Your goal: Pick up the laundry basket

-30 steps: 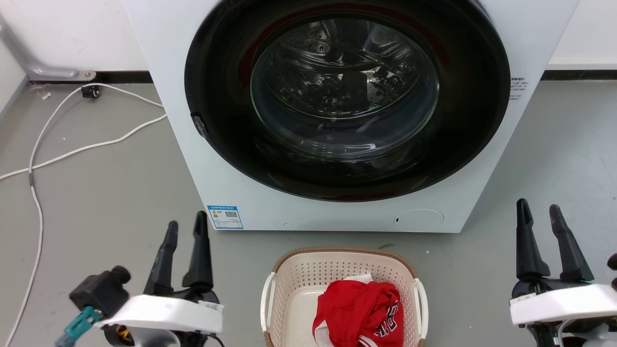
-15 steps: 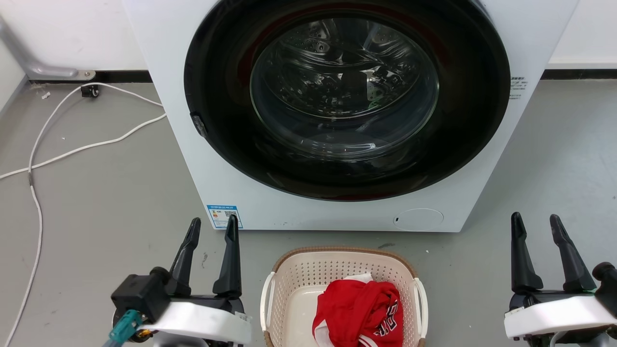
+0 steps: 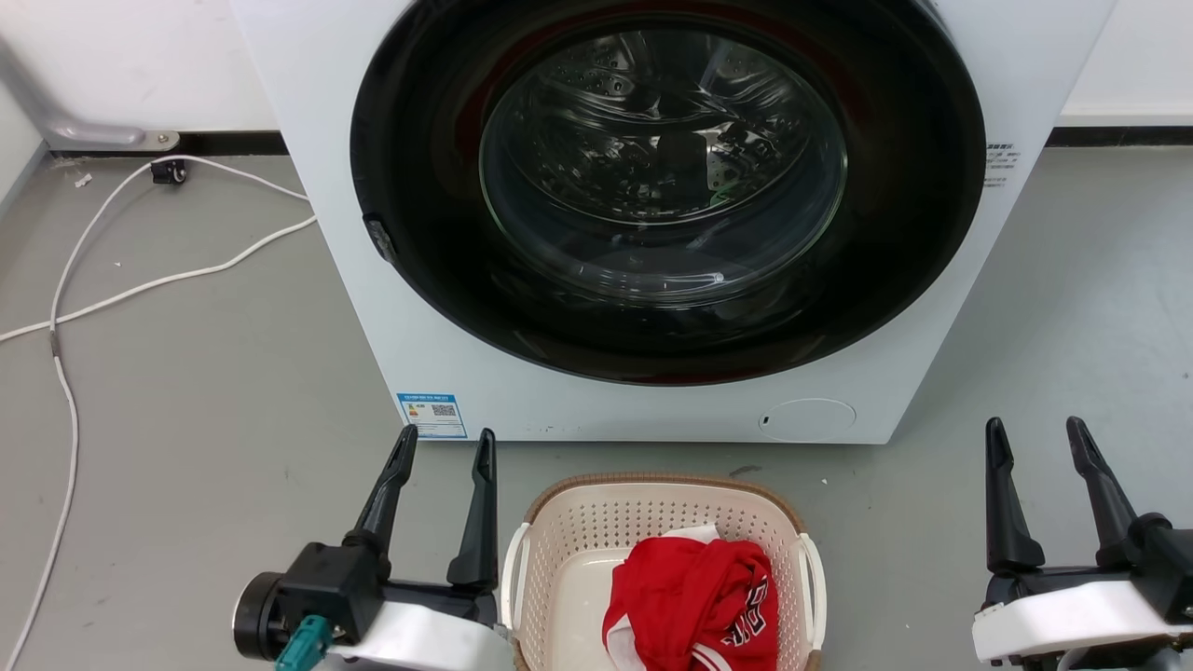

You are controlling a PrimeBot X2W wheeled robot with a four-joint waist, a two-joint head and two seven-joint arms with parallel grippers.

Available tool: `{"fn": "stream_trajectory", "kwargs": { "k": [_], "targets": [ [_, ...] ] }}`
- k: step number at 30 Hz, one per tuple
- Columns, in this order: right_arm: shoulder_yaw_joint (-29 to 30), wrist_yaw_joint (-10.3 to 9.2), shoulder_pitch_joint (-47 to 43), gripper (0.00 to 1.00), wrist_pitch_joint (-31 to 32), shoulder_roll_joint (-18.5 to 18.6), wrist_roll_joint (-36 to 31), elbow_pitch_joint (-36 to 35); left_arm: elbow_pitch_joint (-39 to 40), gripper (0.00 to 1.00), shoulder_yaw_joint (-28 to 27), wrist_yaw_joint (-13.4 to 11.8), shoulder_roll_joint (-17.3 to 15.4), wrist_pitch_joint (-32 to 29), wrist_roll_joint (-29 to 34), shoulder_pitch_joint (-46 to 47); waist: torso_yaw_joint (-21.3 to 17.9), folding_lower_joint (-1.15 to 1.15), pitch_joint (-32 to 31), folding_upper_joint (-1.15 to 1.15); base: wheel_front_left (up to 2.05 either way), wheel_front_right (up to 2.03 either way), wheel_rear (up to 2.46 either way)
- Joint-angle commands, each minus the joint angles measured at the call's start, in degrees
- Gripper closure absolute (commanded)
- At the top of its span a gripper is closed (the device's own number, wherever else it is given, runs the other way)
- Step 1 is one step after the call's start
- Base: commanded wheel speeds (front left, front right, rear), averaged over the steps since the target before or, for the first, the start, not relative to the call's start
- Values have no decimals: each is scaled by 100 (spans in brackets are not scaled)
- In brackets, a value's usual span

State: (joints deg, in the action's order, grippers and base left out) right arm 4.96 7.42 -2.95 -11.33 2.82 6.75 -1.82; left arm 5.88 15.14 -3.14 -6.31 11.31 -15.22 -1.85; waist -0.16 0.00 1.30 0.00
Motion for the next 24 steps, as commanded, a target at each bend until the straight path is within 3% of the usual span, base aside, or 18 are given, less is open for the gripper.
{"fn": "stream_trajectory", "kwargs": {
  "k": [1,11,19,24],
  "targets": [
    [5,11,-41,0,-46,12,-139,-42,51,0,40,-34,-29,49,115,31,1,0,2,0,0,0,0],
    [1,6,-72,0,-162,11,-445,-64,21,0,4,178,96,166,178,-103,14,0,6,0,0,0,0],
    [85,6,-137,0,-251,11,71,72,-59,0,-477,663,310,258,106,-276,21,0,15,0,0,0,0],
    [66,6,-153,0,-303,10,36,157,-206,0,-551,837,338,310,265,-335,16,0,3,0,0,0,0]
  ]
}}
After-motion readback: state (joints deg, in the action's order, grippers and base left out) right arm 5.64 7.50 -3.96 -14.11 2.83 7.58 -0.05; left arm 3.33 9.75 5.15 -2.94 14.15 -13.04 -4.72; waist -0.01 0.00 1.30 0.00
